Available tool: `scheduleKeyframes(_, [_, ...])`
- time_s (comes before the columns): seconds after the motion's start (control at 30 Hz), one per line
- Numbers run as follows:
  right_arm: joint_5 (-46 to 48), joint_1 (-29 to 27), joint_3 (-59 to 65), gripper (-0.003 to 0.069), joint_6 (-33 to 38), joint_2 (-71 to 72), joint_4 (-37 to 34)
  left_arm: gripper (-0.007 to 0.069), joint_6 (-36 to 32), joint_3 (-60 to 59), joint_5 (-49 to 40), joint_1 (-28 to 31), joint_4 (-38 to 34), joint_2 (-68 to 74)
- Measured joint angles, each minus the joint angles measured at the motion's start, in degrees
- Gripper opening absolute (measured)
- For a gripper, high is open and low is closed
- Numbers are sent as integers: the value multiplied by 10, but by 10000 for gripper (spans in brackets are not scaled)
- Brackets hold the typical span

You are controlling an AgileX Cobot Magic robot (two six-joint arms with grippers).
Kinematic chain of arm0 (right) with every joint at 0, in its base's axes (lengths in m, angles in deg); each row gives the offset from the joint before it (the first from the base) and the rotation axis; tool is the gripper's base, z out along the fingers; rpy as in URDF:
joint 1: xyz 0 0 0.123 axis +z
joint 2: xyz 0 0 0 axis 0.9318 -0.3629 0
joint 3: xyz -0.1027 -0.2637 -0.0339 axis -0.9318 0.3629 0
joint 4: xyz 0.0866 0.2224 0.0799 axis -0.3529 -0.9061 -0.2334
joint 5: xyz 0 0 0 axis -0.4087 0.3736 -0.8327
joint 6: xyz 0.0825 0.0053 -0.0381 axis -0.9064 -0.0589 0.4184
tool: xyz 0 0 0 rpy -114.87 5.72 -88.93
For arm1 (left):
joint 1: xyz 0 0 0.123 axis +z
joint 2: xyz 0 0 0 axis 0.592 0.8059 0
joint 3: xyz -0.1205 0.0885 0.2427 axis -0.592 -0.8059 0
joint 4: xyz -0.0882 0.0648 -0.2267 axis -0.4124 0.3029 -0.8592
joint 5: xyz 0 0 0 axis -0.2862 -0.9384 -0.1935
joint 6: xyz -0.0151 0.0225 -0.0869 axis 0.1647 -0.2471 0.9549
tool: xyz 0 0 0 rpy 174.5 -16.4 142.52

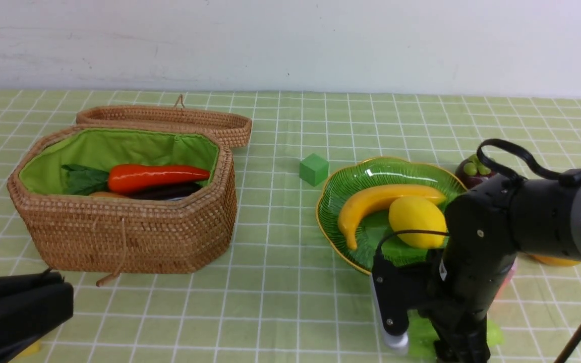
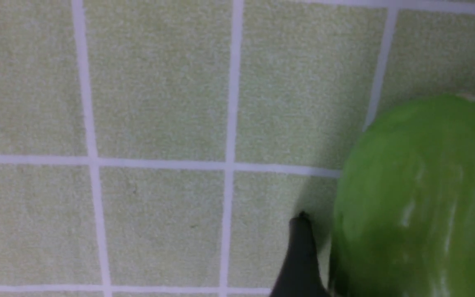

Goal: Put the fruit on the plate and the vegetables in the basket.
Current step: Take a chayote with your right arm and place it on the basket on the left.

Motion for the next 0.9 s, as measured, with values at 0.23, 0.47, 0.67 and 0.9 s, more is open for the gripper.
scheduleKeyframes(0.23, [33,6,-5,437,-26,1,-34,47,0,0,-2,0,0,0])
scheduleKeyframes(0.47, [157,40,-74,437,-193,46,-95,47,0,0,-3,0,0,0])
scheduleKeyframes(0.67, [171,31,-133,437,-352,94,-41,46,0,0,-2,0,0,0])
scheduleKeyframes(0.9, [89,5,-148,437,-459,97,-10,46,0,0,20,0,2,0])
